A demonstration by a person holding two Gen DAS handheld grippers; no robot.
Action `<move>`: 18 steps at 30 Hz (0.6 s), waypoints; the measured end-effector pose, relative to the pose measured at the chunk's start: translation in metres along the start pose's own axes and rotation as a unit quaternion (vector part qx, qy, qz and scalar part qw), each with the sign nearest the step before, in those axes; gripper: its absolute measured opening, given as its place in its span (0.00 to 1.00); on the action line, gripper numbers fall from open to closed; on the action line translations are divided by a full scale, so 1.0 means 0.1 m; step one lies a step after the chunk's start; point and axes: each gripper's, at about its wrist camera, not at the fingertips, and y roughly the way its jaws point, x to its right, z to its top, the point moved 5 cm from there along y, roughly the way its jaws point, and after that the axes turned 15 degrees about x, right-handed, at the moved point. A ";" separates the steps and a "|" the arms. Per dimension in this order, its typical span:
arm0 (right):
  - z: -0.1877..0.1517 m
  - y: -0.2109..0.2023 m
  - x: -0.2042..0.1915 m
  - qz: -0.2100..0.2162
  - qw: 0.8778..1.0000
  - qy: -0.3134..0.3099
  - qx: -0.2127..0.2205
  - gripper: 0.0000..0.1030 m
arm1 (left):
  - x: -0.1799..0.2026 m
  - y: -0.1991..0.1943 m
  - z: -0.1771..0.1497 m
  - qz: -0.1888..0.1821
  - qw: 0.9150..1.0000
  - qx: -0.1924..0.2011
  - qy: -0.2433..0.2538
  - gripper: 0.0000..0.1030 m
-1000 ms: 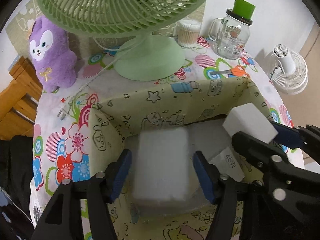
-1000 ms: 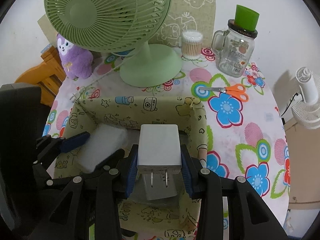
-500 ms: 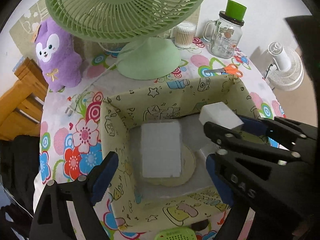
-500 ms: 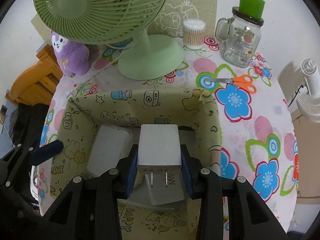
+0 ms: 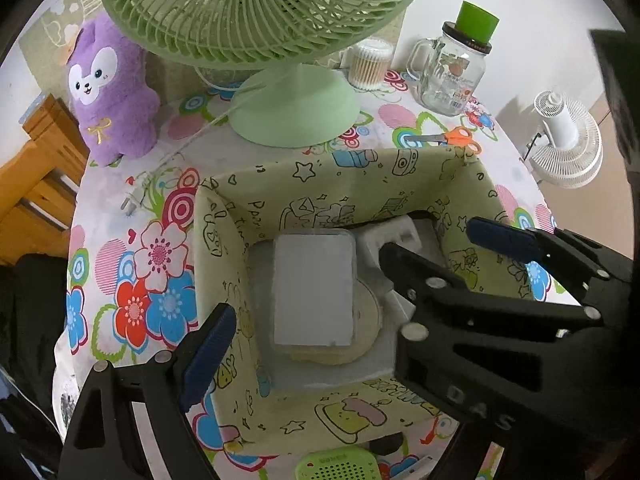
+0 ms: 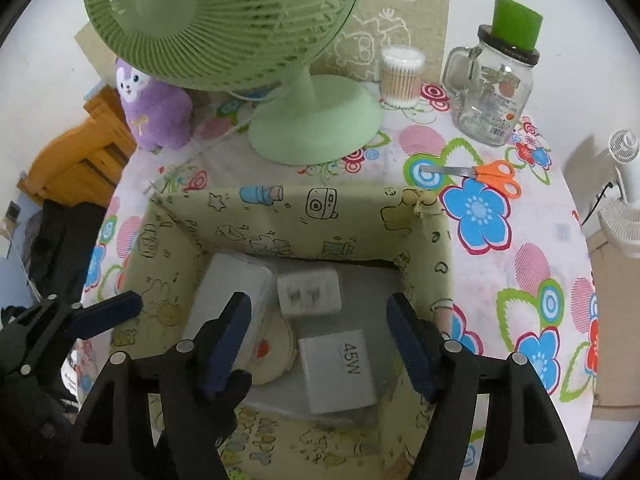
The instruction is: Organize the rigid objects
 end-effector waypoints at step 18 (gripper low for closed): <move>-0.04 -0.73 0.08 -0.018 0.998 0.045 0.040 0.90 | -0.04 -0.52 0.03 0.008 0.999 0.054 0.003 0.94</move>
